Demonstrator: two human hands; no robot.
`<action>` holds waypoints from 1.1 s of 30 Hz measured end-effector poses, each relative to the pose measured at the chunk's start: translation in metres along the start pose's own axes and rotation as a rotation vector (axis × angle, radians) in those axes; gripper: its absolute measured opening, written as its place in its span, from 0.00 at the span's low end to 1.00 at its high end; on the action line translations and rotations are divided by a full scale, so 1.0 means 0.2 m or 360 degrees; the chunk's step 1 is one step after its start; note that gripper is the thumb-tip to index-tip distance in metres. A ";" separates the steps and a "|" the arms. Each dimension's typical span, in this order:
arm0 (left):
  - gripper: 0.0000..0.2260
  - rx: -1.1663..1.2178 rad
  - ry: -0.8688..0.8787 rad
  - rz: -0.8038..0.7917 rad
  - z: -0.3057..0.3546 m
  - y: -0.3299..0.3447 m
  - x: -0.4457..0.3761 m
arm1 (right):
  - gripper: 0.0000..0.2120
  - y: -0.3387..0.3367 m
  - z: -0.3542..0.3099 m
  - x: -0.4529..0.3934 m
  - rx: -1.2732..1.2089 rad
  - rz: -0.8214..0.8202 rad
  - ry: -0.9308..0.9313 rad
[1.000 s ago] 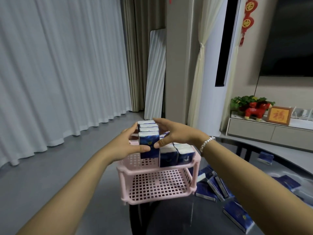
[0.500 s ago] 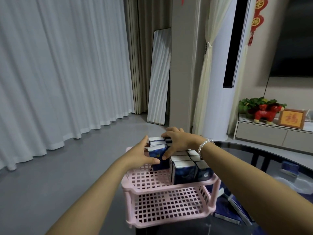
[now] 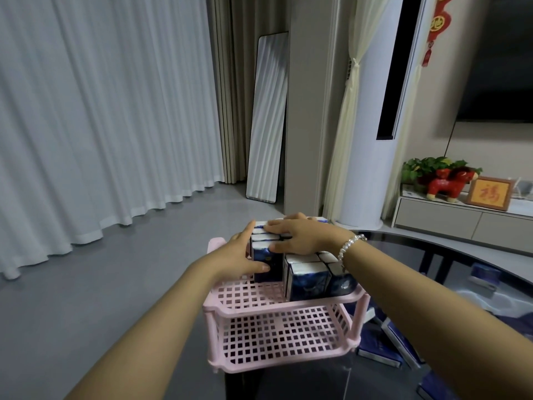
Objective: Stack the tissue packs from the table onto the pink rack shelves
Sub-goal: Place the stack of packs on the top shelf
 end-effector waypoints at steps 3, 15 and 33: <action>0.47 -0.0054 -0.0014 -0.0067 0.01 -0.02 0.00 | 0.26 -0.01 -0.01 0.00 -0.0010 0.0001 0.0012; 0.33 0.0341 0.0036 0.0374 0.09 -0.06 0.20 | 0.24 -0.06 -0.01 0.16 -0.0467 0.0284 0.0083; 0.12 0.0823 0.0370 0.0646 0.70 0.47 0.82 | 0.12 -0.11 0.16 1.26 -0.0502 0.0954 0.0358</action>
Point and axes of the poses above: each hand's wrist, its own x-axis away from the middle knuckle, its own y-axis out of the palm, z = x × y, the point moved 3 cm from there along -x, towards the middle knuckle, and after that the axes turned 14 degrees about z, right-handed, at the moved point
